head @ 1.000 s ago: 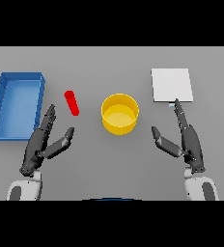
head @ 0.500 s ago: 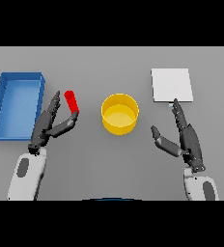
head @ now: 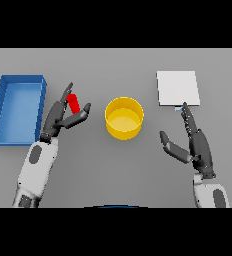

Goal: Pick up the red beaker and tilt it to pour out 1 green nut into yellow bowl. Pick up the yellow bowl and place it on the metallic measuring scale.

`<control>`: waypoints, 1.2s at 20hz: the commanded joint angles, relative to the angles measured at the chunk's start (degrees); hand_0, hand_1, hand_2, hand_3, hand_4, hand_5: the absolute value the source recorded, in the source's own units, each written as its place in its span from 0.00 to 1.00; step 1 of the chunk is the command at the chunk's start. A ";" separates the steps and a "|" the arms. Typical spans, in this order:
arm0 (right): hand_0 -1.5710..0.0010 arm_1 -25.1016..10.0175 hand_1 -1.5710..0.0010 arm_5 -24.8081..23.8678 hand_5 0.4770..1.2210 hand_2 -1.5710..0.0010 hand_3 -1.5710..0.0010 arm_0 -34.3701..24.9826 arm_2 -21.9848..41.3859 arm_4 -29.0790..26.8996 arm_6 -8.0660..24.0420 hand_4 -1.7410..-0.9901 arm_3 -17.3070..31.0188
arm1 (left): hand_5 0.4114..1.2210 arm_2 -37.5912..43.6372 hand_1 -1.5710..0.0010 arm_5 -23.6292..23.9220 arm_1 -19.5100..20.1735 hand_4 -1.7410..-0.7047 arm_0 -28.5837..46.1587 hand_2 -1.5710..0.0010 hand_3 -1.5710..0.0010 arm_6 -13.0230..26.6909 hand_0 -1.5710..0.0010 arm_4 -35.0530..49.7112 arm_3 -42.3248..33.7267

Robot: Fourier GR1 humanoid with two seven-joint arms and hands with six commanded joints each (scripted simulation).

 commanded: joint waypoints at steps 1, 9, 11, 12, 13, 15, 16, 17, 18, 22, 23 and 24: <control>1.00 -0.05 1.00 0.02 0.21 1.00 1.00 -0.14 -0.09 -0.12 0.15 0.68 -0.08 | 0.32 0.22 1.00 0.00 -0.10 0.52 -0.44 1.00 1.00 -0.41 1.00 0.14 0.75; 1.00 0.10 1.00 -0.41 0.23 1.00 1.00 -0.33 -0.15 0.10 1.49 0.66 -0.37 | 0.38 5.11 1.00 1.08 -2.10 0.42 -6.58 1.00 1.00 -7.96 1.00 3.71 10.84; 1.00 0.12 1.00 -0.39 0.23 1.00 1.00 -0.17 -0.38 -0.14 1.42 0.66 0.02 | 0.43 6.37 0.94 1.76 -2.93 0.36 -7.98 0.90 0.91 -9.12 0.95 4.46 13.71; 1.00 0.29 1.00 -0.51 0.23 1.00 1.00 0.05 0.01 0.24 1.08 0.67 -0.35 | 0.46 6.72 0.85 2.34 -3.06 0.33 -8.06 0.82 0.84 -10.78 0.87 4.50 14.02; 1.00 0.37 1.00 -0.83 0.23 1.00 1.00 -0.21 0.12 0.72 1.48 0.67 -0.27 | 0.57 6.96 0.74 3.87 -3.75 0.32 -8.48 0.71 0.67 -11.28 0.76 4.16 14.78; 1.00 0.20 1.00 -0.27 0.23 1.00 1.00 0.38 -0.12 0.00 0.85 0.67 -0.05 | 0.73 6.24 0.50 7.23 -3.89 0.21 -8.56 0.46 0.44 -11.15 0.52 1.72 15.45; 1.00 0.30 1.00 -0.30 0.23 1.00 1.00 0.60 0.08 0.17 0.68 0.67 -0.13 | 0.78 5.47 0.40 8.04 -3.97 0.18 -8.80 0.37 0.37 -11.65 0.42 0.26 15.67; 1.00 0.06 1.00 -0.48 0.23 1.00 1.00 0.55 -0.22 0.08 1.31 0.67 -0.84 | 0.82 4.75 0.32 8.48 -4.08 0.15 -9.39 0.30 0.33 -10.76 0.33 -0.58 15.78; 1.00 -0.17 1.00 -0.48 0.23 1.00 1.00 0.10 -0.45 0.02 1.17 0.67 -0.48 | 0.86 4.47 0.26 8.16 -3.84 0.12 -9.57 0.24 0.29 -10.71 0.27 -0.70 15.99; 1.00 0.54 1.00 0.11 0.22 1.00 1.00 -0.18 -0.37 -1.03 0.76 0.65 0.34 | 0.94 4.68 0.11 7.52 -3.43 0.19 -10.06 0.10 0.14 -10.41 0.11 -0.34 16.34; 1.00 0.56 1.00 0.13 0.22 1.00 1.00 -0.14 -0.45 -1.17 1.10 0.65 0.33 | 0.94 4.99 0.08 6.66 -3.73 0.15 -9.34 0.08 0.11 -11.48 0.09 0.68 15.30; 1.00 0.53 1.00 -0.29 0.22 1.00 1.00 0.35 0.07 -0.10 0.50 0.66 -0.26 | 0.93 5.71 0.07 5.24 -3.88 0.12 -9.23 0.06 0.09 -12.13 0.07 2.58 14.53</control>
